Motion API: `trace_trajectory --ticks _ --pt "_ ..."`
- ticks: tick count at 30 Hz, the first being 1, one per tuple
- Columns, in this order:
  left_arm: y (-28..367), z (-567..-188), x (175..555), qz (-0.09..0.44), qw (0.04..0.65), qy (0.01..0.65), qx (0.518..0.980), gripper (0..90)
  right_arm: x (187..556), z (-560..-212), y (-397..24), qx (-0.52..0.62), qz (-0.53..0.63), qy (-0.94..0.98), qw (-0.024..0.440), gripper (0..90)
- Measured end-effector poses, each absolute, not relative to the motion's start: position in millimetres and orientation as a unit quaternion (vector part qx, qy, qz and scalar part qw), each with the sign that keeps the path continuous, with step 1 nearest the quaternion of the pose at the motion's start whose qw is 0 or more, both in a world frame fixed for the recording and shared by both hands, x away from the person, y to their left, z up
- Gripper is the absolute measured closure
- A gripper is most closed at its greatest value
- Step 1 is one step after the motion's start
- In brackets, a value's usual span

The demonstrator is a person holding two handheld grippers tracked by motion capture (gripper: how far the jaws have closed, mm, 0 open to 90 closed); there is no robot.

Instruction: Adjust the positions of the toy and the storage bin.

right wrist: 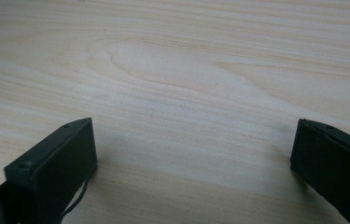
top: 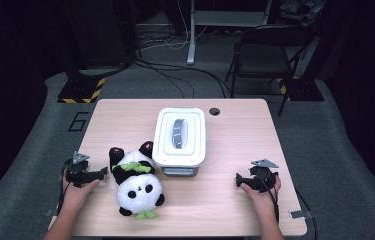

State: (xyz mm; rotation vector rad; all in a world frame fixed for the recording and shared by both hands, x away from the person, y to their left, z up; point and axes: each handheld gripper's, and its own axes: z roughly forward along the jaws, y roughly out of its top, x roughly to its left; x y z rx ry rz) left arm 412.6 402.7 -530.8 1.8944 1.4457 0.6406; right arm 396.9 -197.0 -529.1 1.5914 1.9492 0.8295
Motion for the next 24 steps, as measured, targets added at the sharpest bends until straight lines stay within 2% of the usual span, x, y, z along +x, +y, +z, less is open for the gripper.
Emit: trace_trajectory --ticks 20,24 --pt "402.3 -530.3 411.4 0.247 0.332 0.553 0.723 16.4 396.9 -529.2 -197.3 0.58 0.304 0.715 0.244 0.0" --pt "401.0 -528.7 410.2 0.242 0.332 0.55 0.727 20.9 396.7 -529.1 -197.0 0.583 0.304 0.714 0.243 0.0"
